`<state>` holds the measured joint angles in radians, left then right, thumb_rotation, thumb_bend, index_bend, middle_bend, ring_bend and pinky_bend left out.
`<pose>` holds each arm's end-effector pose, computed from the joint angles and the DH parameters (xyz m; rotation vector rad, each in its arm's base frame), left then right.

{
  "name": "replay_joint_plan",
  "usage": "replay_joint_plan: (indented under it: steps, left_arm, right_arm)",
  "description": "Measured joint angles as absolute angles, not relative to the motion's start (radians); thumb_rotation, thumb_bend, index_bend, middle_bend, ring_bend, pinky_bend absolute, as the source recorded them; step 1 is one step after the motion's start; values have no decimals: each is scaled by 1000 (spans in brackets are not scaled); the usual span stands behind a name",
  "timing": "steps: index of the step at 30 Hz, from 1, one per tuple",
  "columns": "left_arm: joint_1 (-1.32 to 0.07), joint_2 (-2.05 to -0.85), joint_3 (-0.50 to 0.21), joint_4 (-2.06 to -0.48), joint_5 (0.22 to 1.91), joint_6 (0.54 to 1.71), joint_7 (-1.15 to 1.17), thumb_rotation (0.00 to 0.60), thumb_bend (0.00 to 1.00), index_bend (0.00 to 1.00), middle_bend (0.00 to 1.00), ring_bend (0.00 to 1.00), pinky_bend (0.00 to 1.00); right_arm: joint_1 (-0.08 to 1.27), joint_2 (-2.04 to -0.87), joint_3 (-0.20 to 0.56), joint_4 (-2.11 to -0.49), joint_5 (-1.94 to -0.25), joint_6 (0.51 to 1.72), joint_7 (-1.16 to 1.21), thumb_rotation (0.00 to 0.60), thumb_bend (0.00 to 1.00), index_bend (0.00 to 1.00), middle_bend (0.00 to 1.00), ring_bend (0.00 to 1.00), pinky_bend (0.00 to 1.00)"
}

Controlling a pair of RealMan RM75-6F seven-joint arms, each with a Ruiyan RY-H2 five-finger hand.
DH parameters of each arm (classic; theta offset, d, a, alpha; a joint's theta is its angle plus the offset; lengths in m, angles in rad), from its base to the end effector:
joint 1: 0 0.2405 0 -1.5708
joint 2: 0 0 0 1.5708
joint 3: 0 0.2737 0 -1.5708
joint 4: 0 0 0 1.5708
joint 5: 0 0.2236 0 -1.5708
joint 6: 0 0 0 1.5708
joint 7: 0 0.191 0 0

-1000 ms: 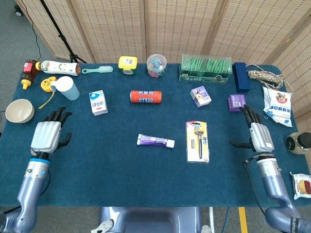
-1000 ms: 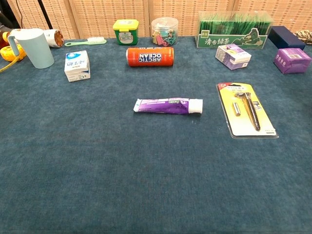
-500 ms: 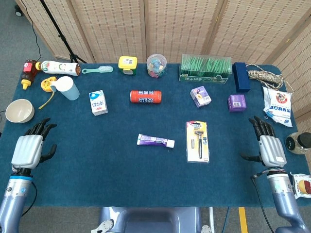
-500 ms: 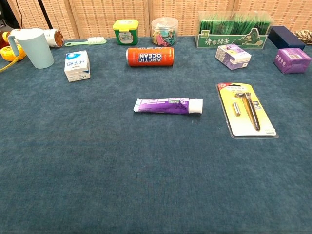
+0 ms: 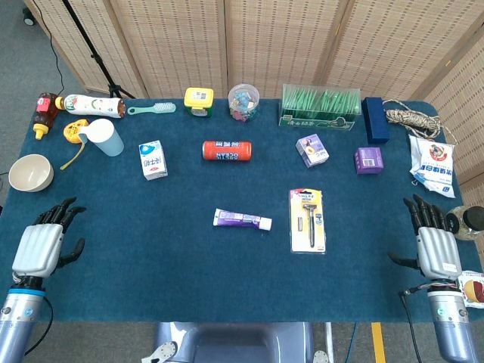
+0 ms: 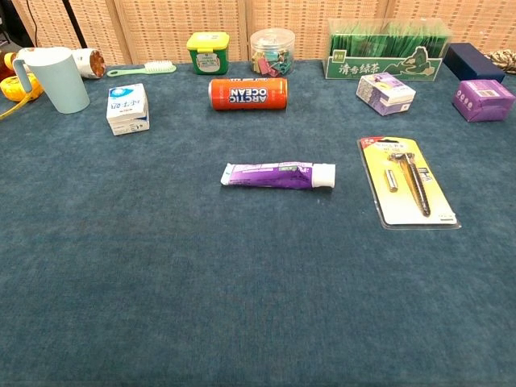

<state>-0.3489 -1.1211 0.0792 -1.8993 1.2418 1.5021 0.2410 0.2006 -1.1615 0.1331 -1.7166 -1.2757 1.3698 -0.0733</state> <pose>-0.2666 0.2677 0.1198 -1.4336 -0.9936 -0.8739 -0.3117 -0.2806 0.1349 1.2850 -1.0399 0.9318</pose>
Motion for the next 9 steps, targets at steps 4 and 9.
replay_joint_plan:
  steps: [4,9]
  left_arm:
    - [-346,-1114,64,-1905,1242,1480,216,600,383,242,143,168,201]
    - [-342,-1098,50,-1912,1252,1456,220,600,383,249,151,174,201]
  right_arm:
    - [191,-1162,136,-1711,-1285,1388,-61,600,0,0,0,0,0]
    - [185,-1162,141,-1708,-1294,1399,-54,600,0,0,0,0,0]
